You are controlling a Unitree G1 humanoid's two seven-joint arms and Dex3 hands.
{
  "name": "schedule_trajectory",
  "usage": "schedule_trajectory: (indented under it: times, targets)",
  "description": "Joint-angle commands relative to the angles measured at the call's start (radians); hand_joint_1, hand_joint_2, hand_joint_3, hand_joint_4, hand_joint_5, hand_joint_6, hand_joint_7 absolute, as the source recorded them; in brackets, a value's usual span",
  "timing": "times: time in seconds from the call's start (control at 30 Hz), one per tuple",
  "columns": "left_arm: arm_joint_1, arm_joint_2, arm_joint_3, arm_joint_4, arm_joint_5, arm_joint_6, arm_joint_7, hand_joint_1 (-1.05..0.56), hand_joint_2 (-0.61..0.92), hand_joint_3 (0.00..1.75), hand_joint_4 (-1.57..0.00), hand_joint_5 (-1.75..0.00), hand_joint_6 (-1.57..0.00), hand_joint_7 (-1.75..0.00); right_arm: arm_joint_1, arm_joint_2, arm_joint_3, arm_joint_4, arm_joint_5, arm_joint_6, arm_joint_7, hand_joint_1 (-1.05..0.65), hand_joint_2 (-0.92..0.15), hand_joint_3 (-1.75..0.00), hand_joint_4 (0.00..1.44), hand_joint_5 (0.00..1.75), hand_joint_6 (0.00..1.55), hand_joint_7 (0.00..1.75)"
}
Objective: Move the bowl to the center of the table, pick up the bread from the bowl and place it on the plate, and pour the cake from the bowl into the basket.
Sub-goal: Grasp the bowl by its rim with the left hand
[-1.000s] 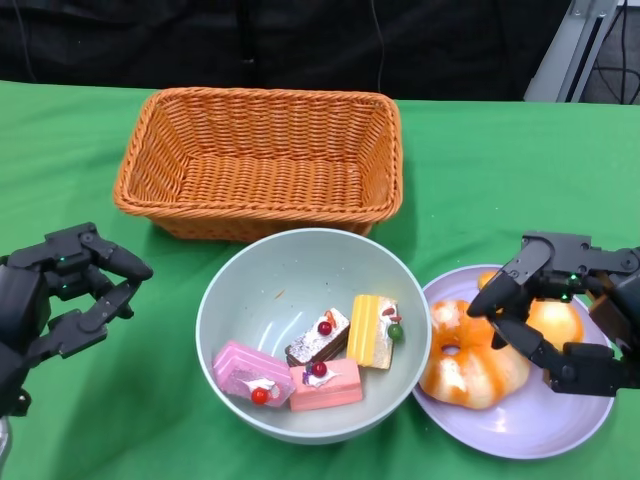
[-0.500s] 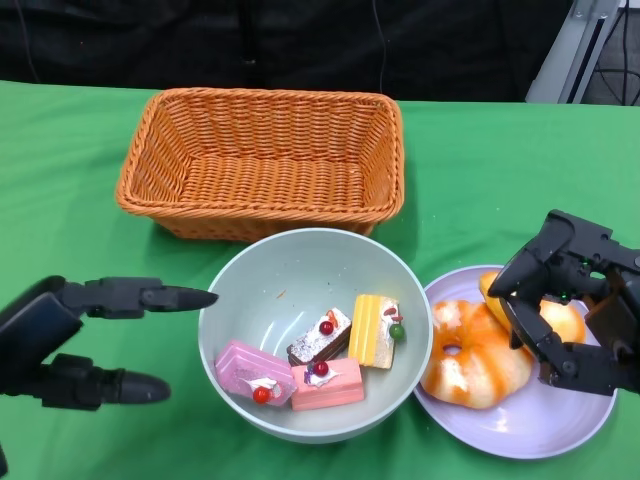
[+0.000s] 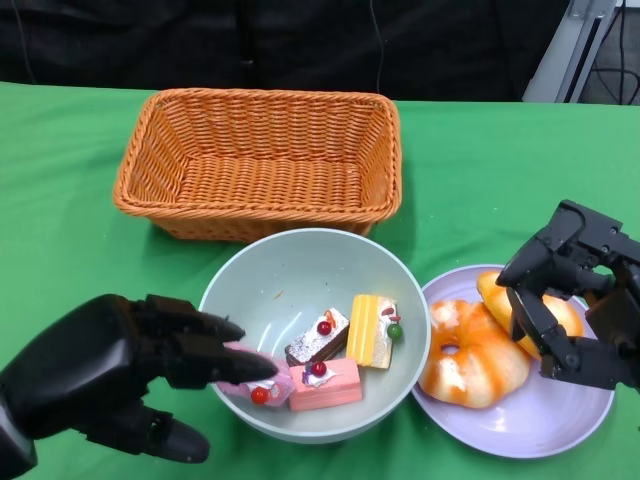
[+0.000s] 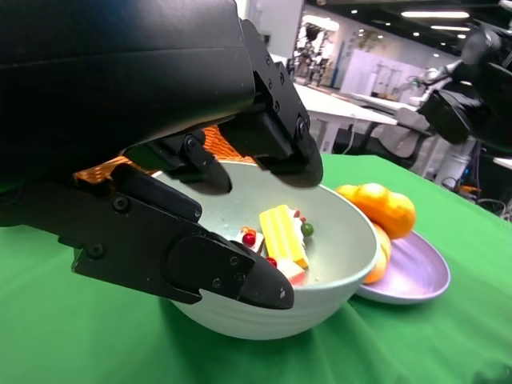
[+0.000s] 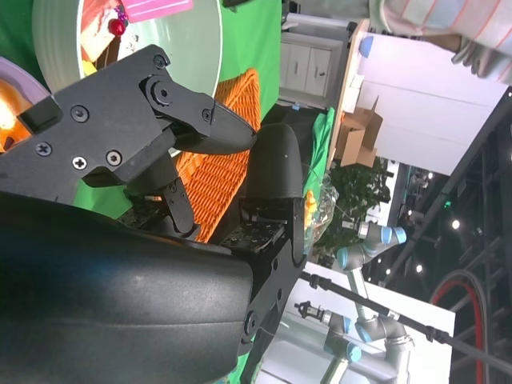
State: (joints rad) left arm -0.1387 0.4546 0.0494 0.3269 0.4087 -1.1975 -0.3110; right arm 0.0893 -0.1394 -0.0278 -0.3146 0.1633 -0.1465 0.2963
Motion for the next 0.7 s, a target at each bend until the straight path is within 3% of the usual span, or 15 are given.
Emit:
schedule_trajectory:
  times: [0.03, 0.37, 0.7]
  targets:
    - [-0.005, 0.014, -0.003, 0.009, 0.036, -0.014, 0.055, -0.45, 0.88, 0.00, -0.86, -0.10, -0.89, -0.05, -0.007, -0.002, -0.004, 0.005, 0.001, -0.001, -0.010, -0.23, -0.53, -1.03, 0.70, 1.71, 0.59, 1.46]
    - [-0.014, 0.072, -0.061, -0.097, 0.198, 0.131, 0.079, -0.42, 0.91, 0.01, -0.94, -0.09, -0.94, -0.04, 0.006, 0.011, 0.011, -0.011, -0.008, -0.002, -0.018, -0.23, -0.55, -0.95, 0.70, 1.68, 0.60, 1.43]
    - [-0.036, 0.079, -0.127, -0.072, 0.222, 0.159, 0.155, -0.39, 0.92, 0.03, -1.05, -0.10, -0.98, -0.03, 0.019, 0.007, 0.031, -0.028, -0.035, 0.001, -0.034, -0.22, -0.52, -0.97, 0.68, 1.67, 0.61, 1.40]
